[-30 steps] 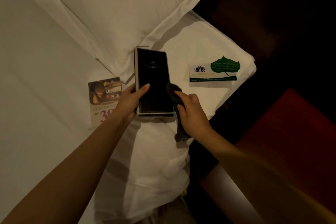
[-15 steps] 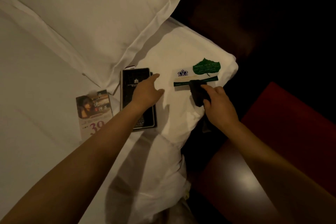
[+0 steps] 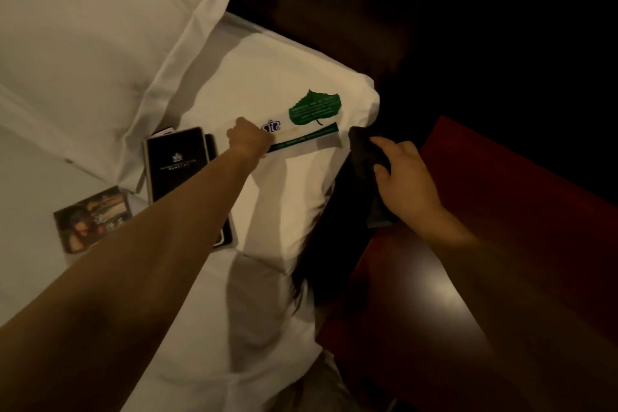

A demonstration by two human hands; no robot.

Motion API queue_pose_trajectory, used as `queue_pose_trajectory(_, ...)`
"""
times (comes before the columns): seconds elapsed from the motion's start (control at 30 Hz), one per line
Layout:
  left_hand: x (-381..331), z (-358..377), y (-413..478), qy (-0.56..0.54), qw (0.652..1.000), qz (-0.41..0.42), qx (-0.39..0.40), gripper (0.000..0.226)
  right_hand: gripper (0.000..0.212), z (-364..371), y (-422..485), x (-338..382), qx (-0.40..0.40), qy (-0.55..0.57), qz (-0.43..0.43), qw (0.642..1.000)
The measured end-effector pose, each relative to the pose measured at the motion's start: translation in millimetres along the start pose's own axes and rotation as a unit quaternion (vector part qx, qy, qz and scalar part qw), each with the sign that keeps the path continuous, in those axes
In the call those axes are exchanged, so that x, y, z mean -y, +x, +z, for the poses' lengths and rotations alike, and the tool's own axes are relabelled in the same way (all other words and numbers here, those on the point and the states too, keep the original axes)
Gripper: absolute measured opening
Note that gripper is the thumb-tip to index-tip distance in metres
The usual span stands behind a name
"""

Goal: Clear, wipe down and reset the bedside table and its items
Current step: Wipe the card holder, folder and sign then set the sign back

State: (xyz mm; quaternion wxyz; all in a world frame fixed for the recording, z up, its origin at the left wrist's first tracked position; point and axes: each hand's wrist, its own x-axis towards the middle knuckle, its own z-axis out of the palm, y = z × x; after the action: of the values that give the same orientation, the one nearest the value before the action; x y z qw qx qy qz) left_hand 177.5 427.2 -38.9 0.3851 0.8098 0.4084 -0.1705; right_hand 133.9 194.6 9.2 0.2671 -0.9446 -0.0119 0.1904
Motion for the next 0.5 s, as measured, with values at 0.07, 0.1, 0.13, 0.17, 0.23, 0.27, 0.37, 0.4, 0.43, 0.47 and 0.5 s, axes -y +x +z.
queue_pose_trajectory(0.07, 0, -2, 0, -0.113, 0.993, -0.025, 0.029, 0.047, 0.048, 0, 4, -3, -0.005, 0.008, 0.001, 1.000)
queue_pose_trajectory(0.1, 1, -4, -3, -0.186, 0.980, -0.036, 0.061, 0.040, 0.049, 0, 6, -3, -0.007, 0.014, 0.000, 1.000)
queue_pose_trajectory(0.13, 1, -7, -8, -0.241, 0.965, -0.044, 0.093, 0.032, 0.049, -1, 8, -3, -0.009, 0.021, -0.002, 1.000)
queue_pose_trajectory(0.17, 0, -10, -13, -0.273, 0.953, -0.046, 0.121, 0.028, 0.049, -1, 10, -2, -0.013, 0.028, -0.005, 1.000)
queue_pose_trajectory(0.23, -1, -12, -25, -0.313, 0.936, -0.033, 0.160, 0.037, 0.049, -1, 13, 3, -0.026, 0.040, -0.016, 0.999)
queue_pose_trajectory(0.27, -2, -13, -31, -0.326, 0.930, -0.023, 0.171, 0.041, 0.049, 0, 15, 7, -0.034, 0.046, -0.024, 0.998)
queue_pose_trajectory(0.37, -2, -17, -52, -0.346, 0.919, -0.003, 0.188, 0.043, 0.050, 2, 21, 25, -0.051, 0.068, -0.058, 0.995)
queue_pose_trajectory(0.4, 0, -18, -59, -0.347, 0.917, 0.007, 0.195, 0.042, 0.050, 3, 24, 31, -0.052, 0.074, -0.064, 0.994)
queue_pose_trajectory(0.43, 2, -19, -65, -0.353, 0.912, 0.018, 0.206, 0.040, 0.050, 5, 27, 38, -0.050, 0.077, -0.068, 0.993)
queue_pose_trajectory(0.47, 4, -20, -71, -0.367, 0.903, 0.027, 0.221, 0.038, 0.051, 8, 28, 46, -0.047, 0.073, -0.072, 0.994)
queue_pose_trajectory(0.5, 5, -21, -77, -0.385, 0.892, 0.031, 0.236, 0.034, 0.052, 12, 27, 54, -0.045, 0.061, -0.077, 0.994)
